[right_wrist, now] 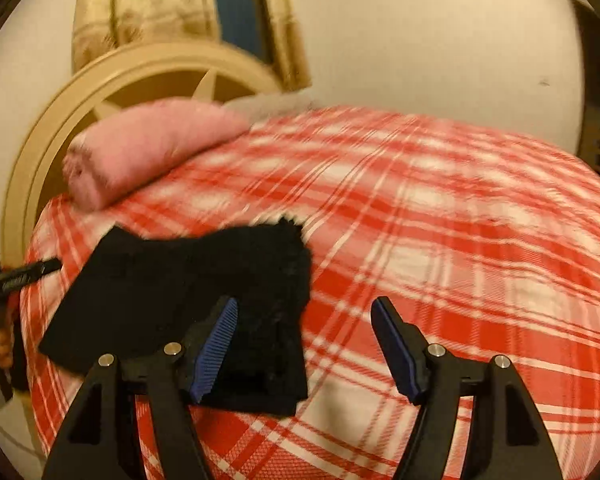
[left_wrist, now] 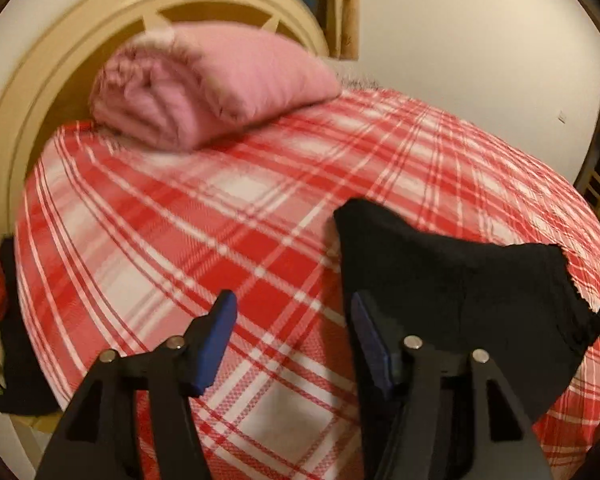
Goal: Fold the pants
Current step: 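Lower the folded pants onto the bedspread and open both grippers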
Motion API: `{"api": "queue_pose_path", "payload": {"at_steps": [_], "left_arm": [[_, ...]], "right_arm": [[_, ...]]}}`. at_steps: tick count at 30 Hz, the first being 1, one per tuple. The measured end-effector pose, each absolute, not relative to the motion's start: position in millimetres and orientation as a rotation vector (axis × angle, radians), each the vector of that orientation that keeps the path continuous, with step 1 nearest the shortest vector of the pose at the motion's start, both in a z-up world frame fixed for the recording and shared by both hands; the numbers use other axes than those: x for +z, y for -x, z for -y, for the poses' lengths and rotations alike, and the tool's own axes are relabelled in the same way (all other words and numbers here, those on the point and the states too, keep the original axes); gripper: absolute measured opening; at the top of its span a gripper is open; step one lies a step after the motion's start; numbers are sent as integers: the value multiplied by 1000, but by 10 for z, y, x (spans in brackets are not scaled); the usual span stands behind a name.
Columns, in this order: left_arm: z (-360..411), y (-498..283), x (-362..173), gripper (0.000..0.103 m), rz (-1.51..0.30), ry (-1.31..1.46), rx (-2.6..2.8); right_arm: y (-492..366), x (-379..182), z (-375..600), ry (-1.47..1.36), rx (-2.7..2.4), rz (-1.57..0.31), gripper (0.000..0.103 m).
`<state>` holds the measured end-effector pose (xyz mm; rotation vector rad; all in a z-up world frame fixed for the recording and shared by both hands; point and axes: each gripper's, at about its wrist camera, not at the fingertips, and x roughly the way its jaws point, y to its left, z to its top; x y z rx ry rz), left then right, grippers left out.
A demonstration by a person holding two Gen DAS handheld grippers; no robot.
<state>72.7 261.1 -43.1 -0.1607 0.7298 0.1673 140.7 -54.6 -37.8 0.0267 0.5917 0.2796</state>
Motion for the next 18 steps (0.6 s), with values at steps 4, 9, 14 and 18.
{"api": "queue_pose_path", "payload": {"at_steps": [4, 9, 14, 18], "left_arm": [[-2268, -770, -376, 62, -717, 111, 97], [-1903, -805, -507, 63, -757, 80, 75], [-1755, -823, -675, 64, -801, 23, 92], [-1703, -801, -719, 71, -783, -12, 103]], "right_arm": [[-1428, -214, 209, 78, 257, -559, 13], [-1391, -346, -175, 121, 295, -601, 13], [-1539, -774, -119, 76, 226, -727, 13], [-1574, -824, -43, 33, 230, -728, 13]]}}
